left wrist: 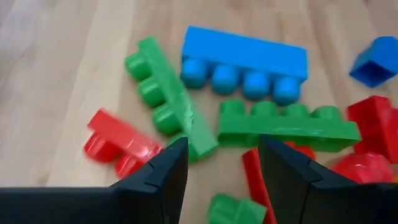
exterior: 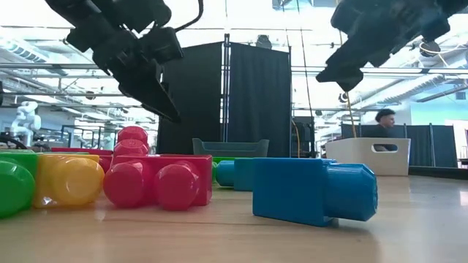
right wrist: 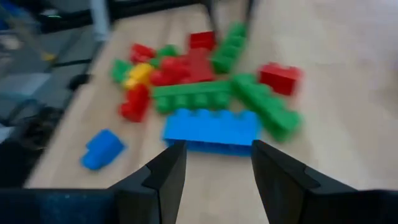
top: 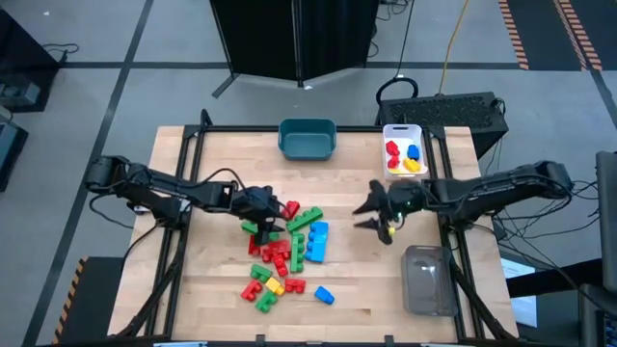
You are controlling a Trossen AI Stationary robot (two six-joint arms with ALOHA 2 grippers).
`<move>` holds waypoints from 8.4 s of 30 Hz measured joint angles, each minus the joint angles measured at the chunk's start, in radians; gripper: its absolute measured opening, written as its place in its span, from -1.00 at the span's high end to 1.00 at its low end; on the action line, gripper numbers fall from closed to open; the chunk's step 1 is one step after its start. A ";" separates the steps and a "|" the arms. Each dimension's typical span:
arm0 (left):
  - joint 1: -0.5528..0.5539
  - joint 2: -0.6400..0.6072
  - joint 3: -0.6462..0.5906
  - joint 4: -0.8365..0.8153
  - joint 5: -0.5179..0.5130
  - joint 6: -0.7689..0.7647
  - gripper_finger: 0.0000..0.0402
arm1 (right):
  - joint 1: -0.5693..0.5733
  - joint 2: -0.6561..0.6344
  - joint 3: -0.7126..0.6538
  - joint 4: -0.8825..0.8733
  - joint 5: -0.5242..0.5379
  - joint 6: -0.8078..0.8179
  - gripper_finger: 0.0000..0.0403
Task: Sort blocks by size
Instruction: Put the one stud blue game piece into the white bin, then put the one stud yellow game piece into the white bin
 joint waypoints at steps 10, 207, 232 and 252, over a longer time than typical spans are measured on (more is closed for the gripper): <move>-0.063 0.000 0.000 0.099 0.003 0.053 0.13 | 0.137 0.217 -0.037 0.262 -0.003 -0.043 0.17; -0.513 0.326 0.078 0.303 -0.522 -0.172 0.13 | -0.815 0.193 0.201 -0.596 0.494 0.005 0.23; -0.418 0.326 0.078 0.272 -0.331 -0.147 0.13 | -0.401 -0.048 0.202 -0.566 0.256 0.071 0.07; -0.439 0.121 0.150 -0.298 -0.376 -0.390 0.13 | 0.178 0.437 0.206 0.254 0.265 0.080 0.07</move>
